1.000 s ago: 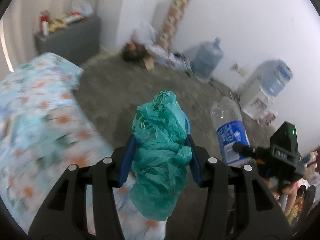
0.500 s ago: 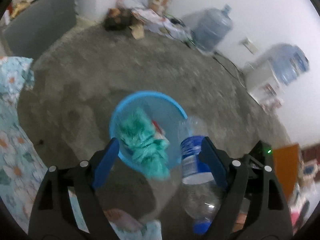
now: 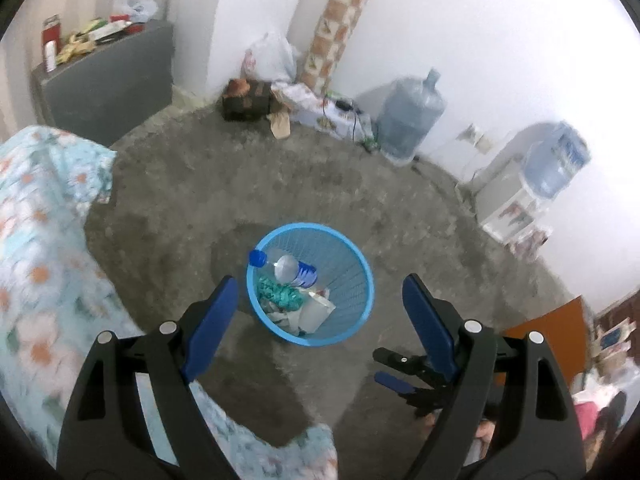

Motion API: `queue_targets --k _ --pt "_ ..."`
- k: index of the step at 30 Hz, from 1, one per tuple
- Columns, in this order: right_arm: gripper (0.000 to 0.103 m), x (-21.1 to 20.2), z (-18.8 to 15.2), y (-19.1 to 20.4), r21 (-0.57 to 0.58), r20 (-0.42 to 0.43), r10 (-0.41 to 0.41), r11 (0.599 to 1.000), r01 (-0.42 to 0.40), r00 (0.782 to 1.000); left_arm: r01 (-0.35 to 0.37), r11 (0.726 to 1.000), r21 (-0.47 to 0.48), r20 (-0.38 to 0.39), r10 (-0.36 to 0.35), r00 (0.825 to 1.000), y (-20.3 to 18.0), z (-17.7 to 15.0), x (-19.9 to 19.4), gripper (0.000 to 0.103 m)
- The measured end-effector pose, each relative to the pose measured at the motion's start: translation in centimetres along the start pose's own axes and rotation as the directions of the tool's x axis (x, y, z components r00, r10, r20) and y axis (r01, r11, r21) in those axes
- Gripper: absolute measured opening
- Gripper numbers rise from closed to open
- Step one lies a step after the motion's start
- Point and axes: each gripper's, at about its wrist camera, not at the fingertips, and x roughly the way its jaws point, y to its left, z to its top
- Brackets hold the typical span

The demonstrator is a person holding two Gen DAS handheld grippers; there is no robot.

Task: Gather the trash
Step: 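Move both tools back to the remaining trash on the bed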

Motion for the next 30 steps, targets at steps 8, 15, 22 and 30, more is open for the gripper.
queue_targets --k 8,15,22,30 --pt "0.074 -3.9 -5.1 7.8 -0.285 0.035 -0.029 0.958 0.038 0.999 0.007 1.000 -0.027 0.173 -0.003 0.985 0.7 -5.5 -12.6 0.087" --pt "0.082 -6.1 -14.2 18.2 -0.640 0.075 -0.036 0.764 0.076 0.997 -0.218 0.974 -0.064 0.253 0.227 0.940 2.6 -12.0 -22.2 0.090" --pt "0.094 -4.9 -24.7 24.5 -0.836 0.135 -0.108 0.520 0.172 0.985 -0.291 0.927 -0.235 0.204 0.340 0.918 7.2 -18.1 -28.4 0.094" --pt "0.096 -1.7 -33.8 26.9 -0.921 0.253 -0.161 0.261 0.288 0.954 -0.335 0.890 -0.309 0.219 0.410 0.885 10.3 -22.2 -33.1 0.094"
